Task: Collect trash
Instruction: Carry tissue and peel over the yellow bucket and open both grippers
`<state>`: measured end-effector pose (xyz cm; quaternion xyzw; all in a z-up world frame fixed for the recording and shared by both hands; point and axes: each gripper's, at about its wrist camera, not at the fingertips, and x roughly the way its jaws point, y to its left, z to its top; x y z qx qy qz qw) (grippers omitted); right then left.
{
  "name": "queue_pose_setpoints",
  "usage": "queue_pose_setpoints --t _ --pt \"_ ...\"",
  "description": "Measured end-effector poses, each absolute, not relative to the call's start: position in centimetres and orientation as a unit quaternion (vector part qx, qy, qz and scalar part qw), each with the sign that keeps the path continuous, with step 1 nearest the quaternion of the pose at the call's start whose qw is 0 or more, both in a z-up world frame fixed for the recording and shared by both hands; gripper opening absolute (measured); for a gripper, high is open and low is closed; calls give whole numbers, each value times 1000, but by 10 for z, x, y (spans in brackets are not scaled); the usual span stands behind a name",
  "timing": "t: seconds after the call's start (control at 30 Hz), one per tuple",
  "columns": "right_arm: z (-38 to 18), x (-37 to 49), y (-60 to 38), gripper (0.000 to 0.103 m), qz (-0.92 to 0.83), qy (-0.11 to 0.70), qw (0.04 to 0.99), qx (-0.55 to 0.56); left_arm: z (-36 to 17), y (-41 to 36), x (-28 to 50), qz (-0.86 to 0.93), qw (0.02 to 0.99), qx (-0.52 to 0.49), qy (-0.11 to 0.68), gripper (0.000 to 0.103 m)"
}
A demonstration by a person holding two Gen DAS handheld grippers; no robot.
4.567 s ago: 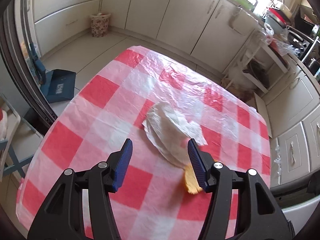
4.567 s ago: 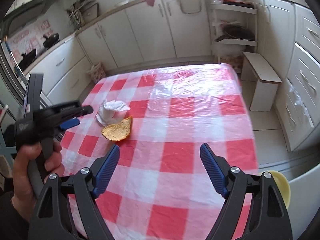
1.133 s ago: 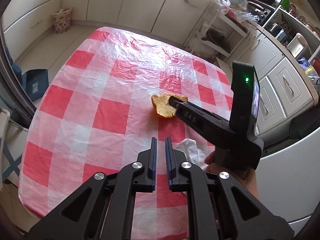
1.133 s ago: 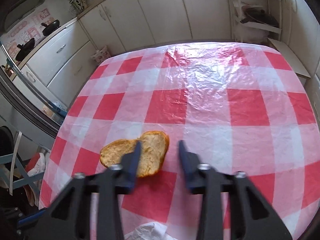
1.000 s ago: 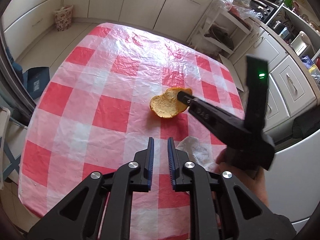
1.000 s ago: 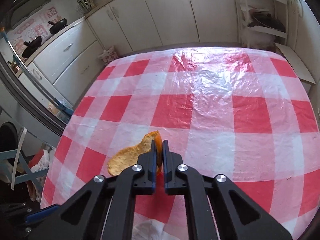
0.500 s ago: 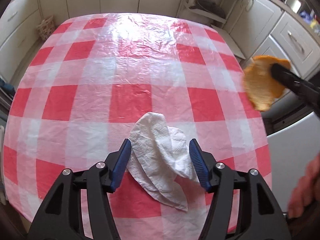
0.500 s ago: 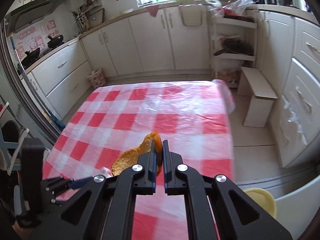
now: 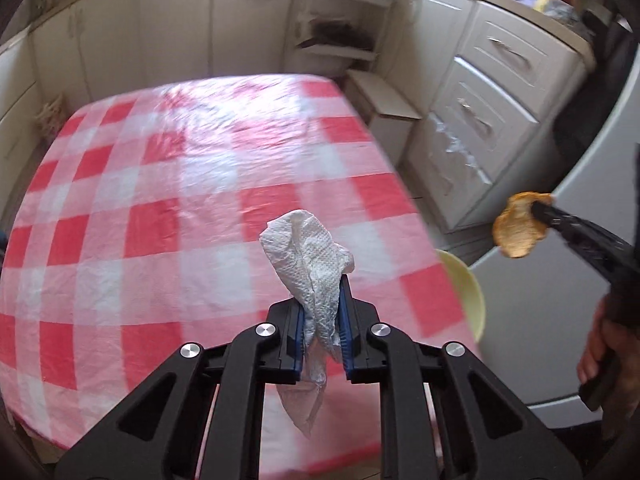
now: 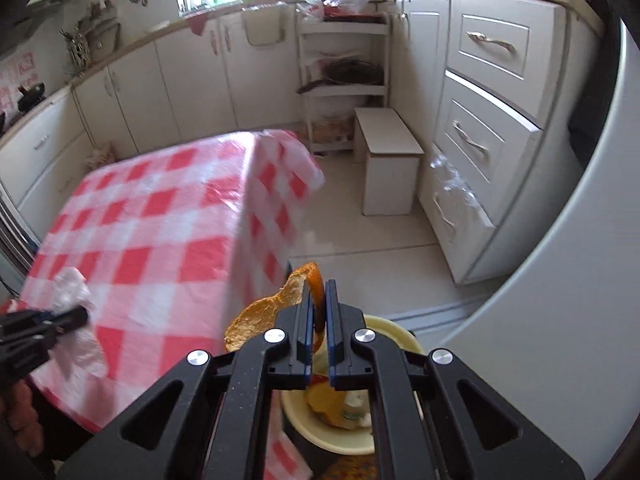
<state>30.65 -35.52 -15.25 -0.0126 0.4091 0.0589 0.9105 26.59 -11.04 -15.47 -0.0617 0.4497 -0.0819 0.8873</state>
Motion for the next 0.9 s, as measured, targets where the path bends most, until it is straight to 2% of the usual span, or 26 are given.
queue_pose_setpoints --t 0.33,0.63,0.9 --pt "-167 304 -377 6 34 426 904 -31 -130 -206 228 -152 897 -8 415 13" --pt "-165 302 -391 6 38 422 906 -18 -128 -254 223 -180 898 14 401 13" --pt "-163 301 -399 6 30 423 905 -23 -134 -278 240 -210 891 -36 402 13"
